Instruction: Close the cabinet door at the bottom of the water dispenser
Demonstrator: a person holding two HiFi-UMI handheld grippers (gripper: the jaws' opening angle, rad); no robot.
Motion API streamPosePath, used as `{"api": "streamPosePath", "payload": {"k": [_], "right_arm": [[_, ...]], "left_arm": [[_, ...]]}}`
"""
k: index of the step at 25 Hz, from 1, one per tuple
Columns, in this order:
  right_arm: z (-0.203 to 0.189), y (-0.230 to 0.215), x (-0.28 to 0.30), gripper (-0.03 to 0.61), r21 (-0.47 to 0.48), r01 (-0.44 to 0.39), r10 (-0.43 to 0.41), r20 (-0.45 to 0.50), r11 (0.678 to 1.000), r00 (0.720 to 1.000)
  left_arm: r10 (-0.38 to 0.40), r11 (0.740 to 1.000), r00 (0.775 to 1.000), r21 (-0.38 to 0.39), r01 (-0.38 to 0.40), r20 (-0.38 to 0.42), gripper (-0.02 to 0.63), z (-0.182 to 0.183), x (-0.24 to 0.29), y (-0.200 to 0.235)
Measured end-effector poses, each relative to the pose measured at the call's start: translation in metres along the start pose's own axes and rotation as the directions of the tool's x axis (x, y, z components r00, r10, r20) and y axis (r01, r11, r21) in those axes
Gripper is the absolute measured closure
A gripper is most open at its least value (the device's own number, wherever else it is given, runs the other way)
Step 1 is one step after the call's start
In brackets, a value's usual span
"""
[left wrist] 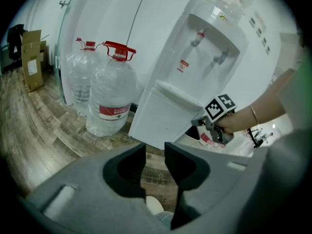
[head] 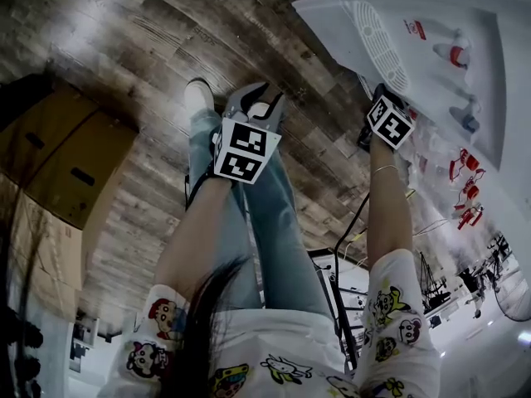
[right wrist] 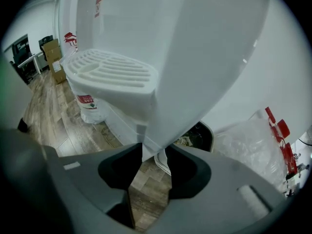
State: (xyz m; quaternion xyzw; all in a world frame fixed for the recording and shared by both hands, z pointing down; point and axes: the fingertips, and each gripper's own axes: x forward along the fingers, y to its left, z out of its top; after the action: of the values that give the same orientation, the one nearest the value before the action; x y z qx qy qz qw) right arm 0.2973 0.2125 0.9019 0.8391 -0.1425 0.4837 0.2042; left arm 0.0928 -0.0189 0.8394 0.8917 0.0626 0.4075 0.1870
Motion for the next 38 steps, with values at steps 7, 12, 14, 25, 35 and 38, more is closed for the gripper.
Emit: {"api": "streamPosePath", "payload": {"k": [7, 12, 14, 25, 35, 38], "right_arm": [[-0.005, 0.001, -0.01, 0.407, 0.02, -0.003, 0.003, -0.015, 1.0, 1.0], [-0.01, 0.015, -0.041, 0.402, 0.067, -0.03, 0.032, -0.028, 0.997, 0.999], [-0.009, 0.023, -0.056, 0.402, 0.078, -0.041, 0.043, -0.029, 0.996, 0.999], [0.055, 0.072, -0.164, 0.425, 0.147, -0.126, 0.111, 0.109, 0.981, 0.988], [0.158, 0.106, -0.326, 0.428, 0.16, -0.24, 0.164, 0.383, 0.958, 0.909], [0.171, 0.114, -0.388, 0.434, 0.141, -0.283, 0.193, 0.45, 0.949, 0.872]], "left_arm": [[-0.003, 1.0, 1.0, 0.019, 0.003, 0.001, 0.492, 0.015, -0.003, -0.005], [-0.006, 0.999, 1.0, 0.052, 0.006, 0.013, 0.492, 0.038, -0.023, -0.009], [-0.008, 0.997, 1.0, 0.072, 0.006, 0.025, 0.494, 0.053, -0.034, -0.01], [-0.047, 0.985, 0.993, 0.172, 0.028, 0.106, 0.493, 0.148, -0.114, -0.018], [-0.124, 0.962, 0.965, 0.267, 0.06, 0.229, 0.495, 0.241, -0.224, -0.044], [-0.14, 0.961, 0.958, 0.268, 0.07, 0.252, 0.499, 0.252, -0.265, -0.057]]}}
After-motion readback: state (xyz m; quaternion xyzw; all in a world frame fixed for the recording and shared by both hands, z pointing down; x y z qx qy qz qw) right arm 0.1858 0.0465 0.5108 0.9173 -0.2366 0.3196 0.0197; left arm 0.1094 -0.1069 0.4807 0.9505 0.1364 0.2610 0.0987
